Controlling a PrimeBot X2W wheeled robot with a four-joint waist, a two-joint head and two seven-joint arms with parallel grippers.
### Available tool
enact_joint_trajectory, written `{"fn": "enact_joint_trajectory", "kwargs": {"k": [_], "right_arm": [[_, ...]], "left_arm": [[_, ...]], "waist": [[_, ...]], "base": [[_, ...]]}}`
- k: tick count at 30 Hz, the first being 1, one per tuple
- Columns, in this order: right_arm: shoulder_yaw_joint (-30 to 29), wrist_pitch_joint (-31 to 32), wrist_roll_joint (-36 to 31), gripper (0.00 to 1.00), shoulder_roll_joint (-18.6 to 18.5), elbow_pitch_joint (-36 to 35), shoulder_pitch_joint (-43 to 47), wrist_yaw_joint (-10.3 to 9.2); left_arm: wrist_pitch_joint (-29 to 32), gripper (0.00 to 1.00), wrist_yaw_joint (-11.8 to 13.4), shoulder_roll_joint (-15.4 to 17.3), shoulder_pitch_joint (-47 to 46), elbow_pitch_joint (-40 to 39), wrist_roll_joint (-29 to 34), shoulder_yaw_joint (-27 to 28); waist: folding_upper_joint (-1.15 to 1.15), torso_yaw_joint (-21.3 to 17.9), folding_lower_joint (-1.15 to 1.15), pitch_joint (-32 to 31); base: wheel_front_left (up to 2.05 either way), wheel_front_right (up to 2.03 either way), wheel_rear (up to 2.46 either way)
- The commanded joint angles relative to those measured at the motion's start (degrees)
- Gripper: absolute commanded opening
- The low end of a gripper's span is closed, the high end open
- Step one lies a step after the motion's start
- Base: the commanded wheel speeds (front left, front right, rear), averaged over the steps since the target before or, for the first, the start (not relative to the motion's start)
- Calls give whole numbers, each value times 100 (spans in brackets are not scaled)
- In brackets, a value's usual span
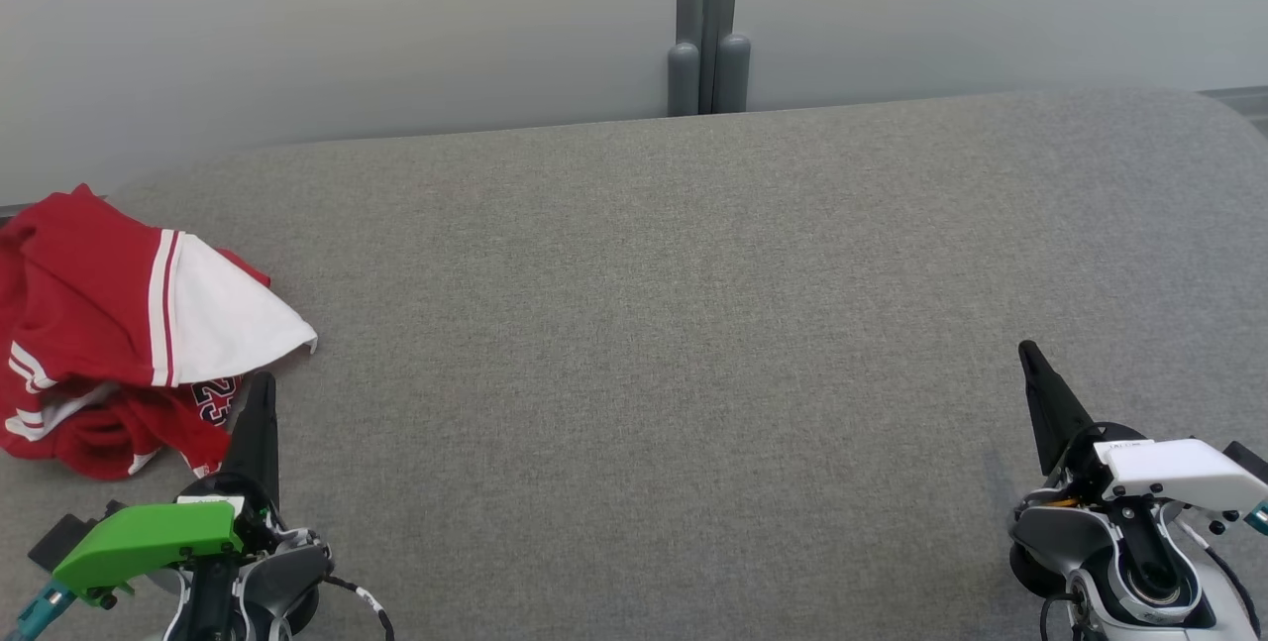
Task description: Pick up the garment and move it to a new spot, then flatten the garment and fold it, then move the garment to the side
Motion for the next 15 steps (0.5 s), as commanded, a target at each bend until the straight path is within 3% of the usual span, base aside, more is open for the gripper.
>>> {"fn": "enact_joint_trajectory", "kwargs": {"k": [1, 15], "right_arm": [[-10, 8, 21, 0, -26, -18, -35, 5], [-10, 8, 21, 0, -26, -18, -35, 5]], "left_arm": [[-5, 0, -36, 42, -71, -11, 4, -3], [-6, 0, -36, 42, -71, -11, 4, -3]], "waist": [[0, 0, 0, 0], [0, 0, 0, 0]], "base": [[0, 0, 0], [0, 0, 0]]}}
